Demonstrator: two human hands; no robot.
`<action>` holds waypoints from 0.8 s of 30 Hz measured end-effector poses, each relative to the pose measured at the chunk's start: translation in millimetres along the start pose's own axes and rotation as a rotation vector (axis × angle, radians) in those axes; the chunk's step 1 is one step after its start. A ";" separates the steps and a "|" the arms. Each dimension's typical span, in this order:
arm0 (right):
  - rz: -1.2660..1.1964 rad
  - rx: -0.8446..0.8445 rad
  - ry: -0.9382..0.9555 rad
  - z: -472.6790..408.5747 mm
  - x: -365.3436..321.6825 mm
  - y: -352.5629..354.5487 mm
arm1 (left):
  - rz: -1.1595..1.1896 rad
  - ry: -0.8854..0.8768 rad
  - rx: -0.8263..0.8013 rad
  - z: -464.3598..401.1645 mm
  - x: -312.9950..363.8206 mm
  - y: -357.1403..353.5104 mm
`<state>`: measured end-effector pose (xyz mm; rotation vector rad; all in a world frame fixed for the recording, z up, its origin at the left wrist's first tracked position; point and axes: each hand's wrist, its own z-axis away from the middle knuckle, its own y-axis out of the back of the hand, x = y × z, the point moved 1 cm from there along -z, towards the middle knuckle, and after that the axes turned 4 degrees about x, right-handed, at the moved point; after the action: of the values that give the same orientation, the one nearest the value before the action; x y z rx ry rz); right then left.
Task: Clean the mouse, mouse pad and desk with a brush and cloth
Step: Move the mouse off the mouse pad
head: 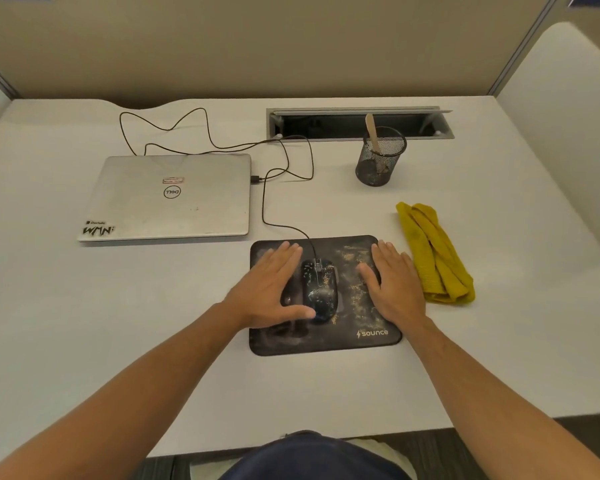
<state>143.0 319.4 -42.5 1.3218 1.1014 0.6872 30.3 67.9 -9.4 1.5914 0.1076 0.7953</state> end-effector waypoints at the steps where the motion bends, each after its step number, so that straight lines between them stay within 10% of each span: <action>1: -0.004 0.005 -0.005 0.0 0.4 -0.6 | 0.013 -0.010 -0.016 -2.4 4.1 -2.6; 24: -0.045 0.041 -0.026 -0.6 2.3 -4.1 | 0.214 0.079 0.051 12.4 -6.3 4.9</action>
<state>142.5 321.0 -46.9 1.3337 1.1258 0.6153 30.5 53.4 -7.2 1.6381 0.0137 1.0290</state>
